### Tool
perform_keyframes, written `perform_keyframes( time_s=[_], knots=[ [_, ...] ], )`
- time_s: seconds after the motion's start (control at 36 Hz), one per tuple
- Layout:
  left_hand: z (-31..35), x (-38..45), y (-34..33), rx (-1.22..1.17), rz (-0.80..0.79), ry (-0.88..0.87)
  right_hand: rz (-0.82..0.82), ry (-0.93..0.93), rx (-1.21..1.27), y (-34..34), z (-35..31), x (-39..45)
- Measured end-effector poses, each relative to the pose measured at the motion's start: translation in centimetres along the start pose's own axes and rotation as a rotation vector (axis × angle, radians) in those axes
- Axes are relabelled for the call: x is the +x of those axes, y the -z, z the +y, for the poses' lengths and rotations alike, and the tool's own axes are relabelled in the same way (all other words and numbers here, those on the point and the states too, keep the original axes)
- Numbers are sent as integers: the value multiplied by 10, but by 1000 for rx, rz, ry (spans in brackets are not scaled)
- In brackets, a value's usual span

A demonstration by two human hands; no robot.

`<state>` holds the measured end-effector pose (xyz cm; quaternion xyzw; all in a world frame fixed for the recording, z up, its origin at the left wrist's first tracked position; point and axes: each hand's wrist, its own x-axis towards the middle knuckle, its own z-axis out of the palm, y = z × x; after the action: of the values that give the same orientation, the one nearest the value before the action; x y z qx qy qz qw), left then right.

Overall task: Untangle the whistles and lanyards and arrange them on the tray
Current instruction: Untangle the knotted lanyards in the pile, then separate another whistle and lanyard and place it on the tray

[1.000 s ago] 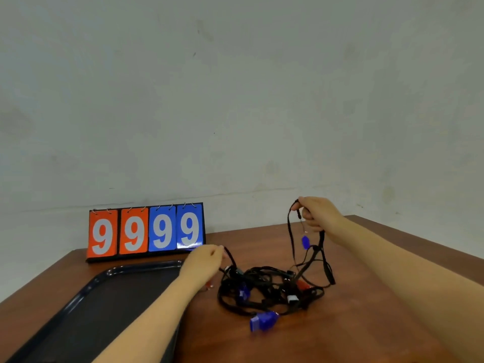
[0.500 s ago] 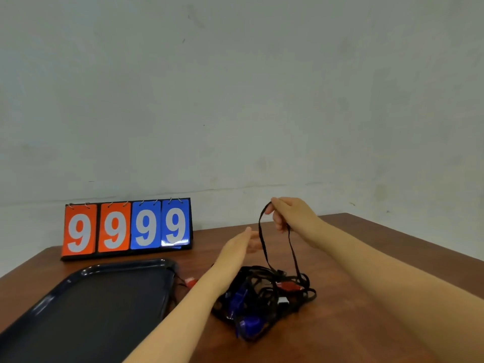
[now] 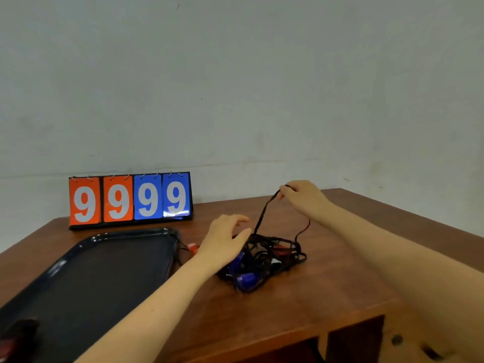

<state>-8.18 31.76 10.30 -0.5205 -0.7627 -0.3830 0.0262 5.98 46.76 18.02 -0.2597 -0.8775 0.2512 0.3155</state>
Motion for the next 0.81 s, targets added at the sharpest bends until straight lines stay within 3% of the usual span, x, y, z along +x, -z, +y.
perform_keyframes(
  time_s=[0.08,0.19,0.36,0.42,0.56,0.72,0.81],
  knots=[
    [-9,-20,7,70,151,76,-93,-75,-148,-15,34,-18],
    [-7,-38,8,117,20,58,-155,-124,-200,-43,55,-50],
    [-8,-48,3,111,2,79,112,150,-224,-77,45,-79],
    [-15,-52,-2,74,50,113,103,200,-152,-83,36,-78],
    [-28,-53,-6,-23,66,217,-105,146,101,-100,26,-67],
    [-36,-49,-2,7,211,376,110,250,229,-98,33,-76],
    [-38,-49,-2,45,254,409,18,422,109,-92,32,-88]
  ],
)
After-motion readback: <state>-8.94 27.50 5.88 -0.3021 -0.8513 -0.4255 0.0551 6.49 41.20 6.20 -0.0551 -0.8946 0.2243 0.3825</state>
